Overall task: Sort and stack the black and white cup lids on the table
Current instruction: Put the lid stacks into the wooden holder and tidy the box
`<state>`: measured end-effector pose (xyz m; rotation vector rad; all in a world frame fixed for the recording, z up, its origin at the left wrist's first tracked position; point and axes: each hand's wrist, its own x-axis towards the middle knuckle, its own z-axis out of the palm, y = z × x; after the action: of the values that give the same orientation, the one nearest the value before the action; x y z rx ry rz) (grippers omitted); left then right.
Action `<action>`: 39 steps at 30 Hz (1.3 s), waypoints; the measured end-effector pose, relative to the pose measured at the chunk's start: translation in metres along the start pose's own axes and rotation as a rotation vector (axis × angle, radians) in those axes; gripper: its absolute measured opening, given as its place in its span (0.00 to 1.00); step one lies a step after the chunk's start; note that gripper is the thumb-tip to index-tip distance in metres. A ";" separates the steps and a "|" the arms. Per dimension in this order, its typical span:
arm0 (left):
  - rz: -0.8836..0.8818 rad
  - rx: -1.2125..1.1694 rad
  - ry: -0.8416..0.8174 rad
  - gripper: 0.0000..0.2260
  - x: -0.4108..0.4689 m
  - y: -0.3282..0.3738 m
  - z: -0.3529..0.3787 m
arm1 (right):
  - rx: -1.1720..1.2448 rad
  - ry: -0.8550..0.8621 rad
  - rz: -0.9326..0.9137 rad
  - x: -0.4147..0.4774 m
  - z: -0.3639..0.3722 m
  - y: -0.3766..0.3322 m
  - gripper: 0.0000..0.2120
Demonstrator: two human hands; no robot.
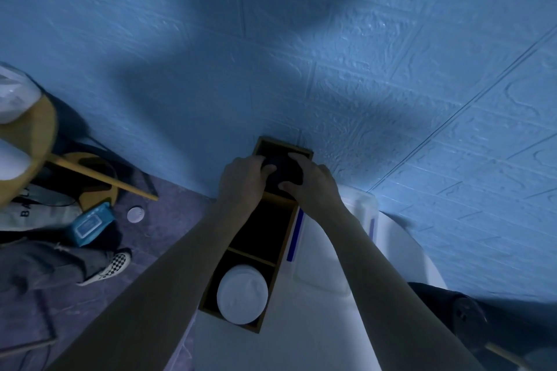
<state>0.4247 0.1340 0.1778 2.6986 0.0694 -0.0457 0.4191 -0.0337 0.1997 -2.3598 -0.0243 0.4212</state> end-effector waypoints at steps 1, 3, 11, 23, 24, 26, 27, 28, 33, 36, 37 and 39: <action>0.000 -0.001 0.023 0.15 -0.001 0.000 0.000 | -0.012 0.026 -0.033 -0.001 0.001 0.000 0.29; 0.029 -0.054 0.084 0.16 -0.005 0.000 -0.002 | -0.043 0.061 -0.091 -0.002 0.005 0.003 0.32; 0.166 -0.091 0.023 0.26 -0.018 -0.012 0.000 | -0.061 0.191 -0.137 0.003 0.014 0.013 0.29; 0.212 -0.090 0.209 0.13 -0.025 -0.011 0.008 | -0.050 0.259 -0.193 -0.002 0.022 0.023 0.25; 0.191 -0.092 0.210 0.12 -0.026 -0.010 0.008 | -0.050 0.268 -0.201 -0.002 0.023 0.023 0.24; 0.150 -0.103 0.206 0.11 -0.026 -0.009 0.009 | -0.065 0.290 -0.211 -0.001 0.026 0.023 0.23; 0.142 -0.102 0.204 0.11 -0.026 -0.008 0.010 | -0.077 0.300 -0.218 -0.002 0.027 0.023 0.23; 0.139 -0.095 0.203 0.10 -0.026 -0.007 0.011 | -0.087 0.308 -0.223 -0.001 0.028 0.023 0.22; 0.132 -0.077 0.199 0.12 -0.031 -0.003 0.012 | -0.076 0.282 -0.212 0.001 0.024 0.025 0.23; 0.173 -0.053 0.199 0.15 -0.038 0.000 0.017 | -0.115 0.252 -0.220 -0.003 0.020 0.029 0.27; 0.177 -0.039 0.198 0.16 -0.040 0.001 0.018 | -0.140 0.239 -0.224 -0.005 0.020 0.031 0.28; 0.148 -0.026 0.167 0.18 -0.042 0.004 0.019 | -0.189 0.219 -0.237 -0.009 0.019 0.032 0.30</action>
<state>0.3823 0.1208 0.1644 2.6680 -0.0786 0.2236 0.4014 -0.0461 0.1684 -2.5378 -0.2477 0.0457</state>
